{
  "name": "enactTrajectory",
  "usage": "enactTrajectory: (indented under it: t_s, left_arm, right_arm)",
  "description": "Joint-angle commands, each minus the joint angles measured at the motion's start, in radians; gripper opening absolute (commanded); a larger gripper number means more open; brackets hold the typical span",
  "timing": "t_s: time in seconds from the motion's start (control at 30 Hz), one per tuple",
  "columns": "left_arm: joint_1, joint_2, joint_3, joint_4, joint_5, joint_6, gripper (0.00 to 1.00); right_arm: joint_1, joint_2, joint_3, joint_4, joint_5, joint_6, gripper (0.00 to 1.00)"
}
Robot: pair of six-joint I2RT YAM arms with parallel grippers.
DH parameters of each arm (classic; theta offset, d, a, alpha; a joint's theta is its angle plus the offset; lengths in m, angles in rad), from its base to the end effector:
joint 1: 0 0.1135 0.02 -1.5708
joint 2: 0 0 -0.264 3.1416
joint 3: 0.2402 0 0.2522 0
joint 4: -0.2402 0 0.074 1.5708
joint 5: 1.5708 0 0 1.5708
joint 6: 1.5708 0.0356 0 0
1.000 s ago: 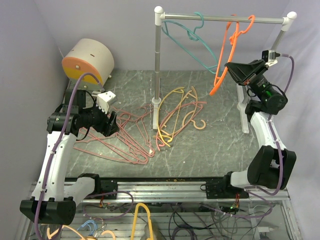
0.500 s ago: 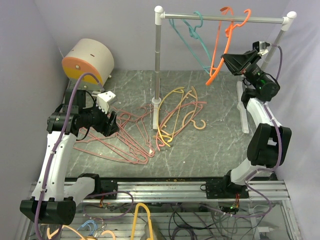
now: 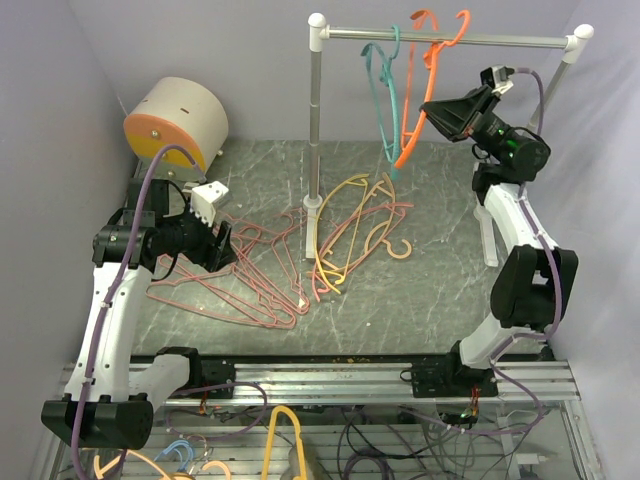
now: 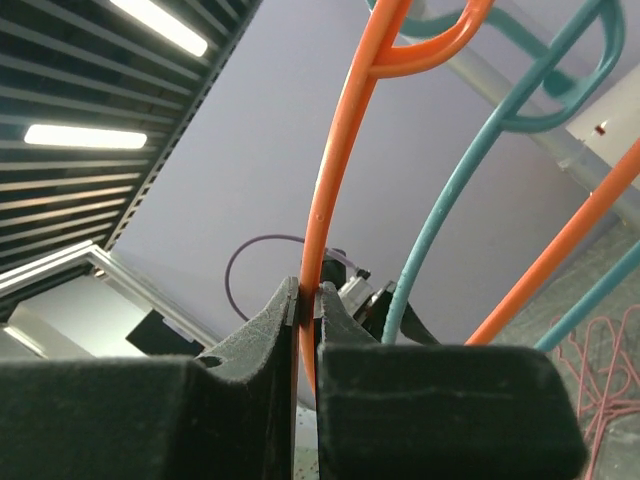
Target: Organize the hangers
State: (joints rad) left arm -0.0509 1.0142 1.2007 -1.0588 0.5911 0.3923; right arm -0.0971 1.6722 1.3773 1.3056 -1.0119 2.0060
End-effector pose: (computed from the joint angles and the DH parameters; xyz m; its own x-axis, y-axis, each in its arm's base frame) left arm 0.1755 -0.0288 0.3627 -0.5537 0.3461 -0.7574 0.6622 0.7345 -0.1485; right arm 0.3492 -0.0037 0.4410 -0.7154 0.5528 -0.4274 -0.5973 -0.1664 0.7846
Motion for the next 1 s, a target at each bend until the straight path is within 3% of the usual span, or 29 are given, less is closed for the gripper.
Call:
enactTrajectory:
  t_s: [0.0, 0.5, 0.97]
  left_arm:
    - [0.011, -0.007, -0.01, 0.024, 0.015, 0.002, 0.78]
    - [0.016, -0.012, -0.012, 0.026, 0.015, 0.002, 0.77]
    - [0.024, -0.021, -0.012, 0.027, 0.015, 0.001, 0.77]
  right_arm:
    - [0.064, 0.023, 0.052, -0.161, -0.029, -0.148, 0.0]
    - [0.174, 0.131, 0.154, -0.364, -0.061, -0.269, 0.0]
    - [0.307, 0.24, 0.368, -0.651, -0.095, -0.435, 0.0]
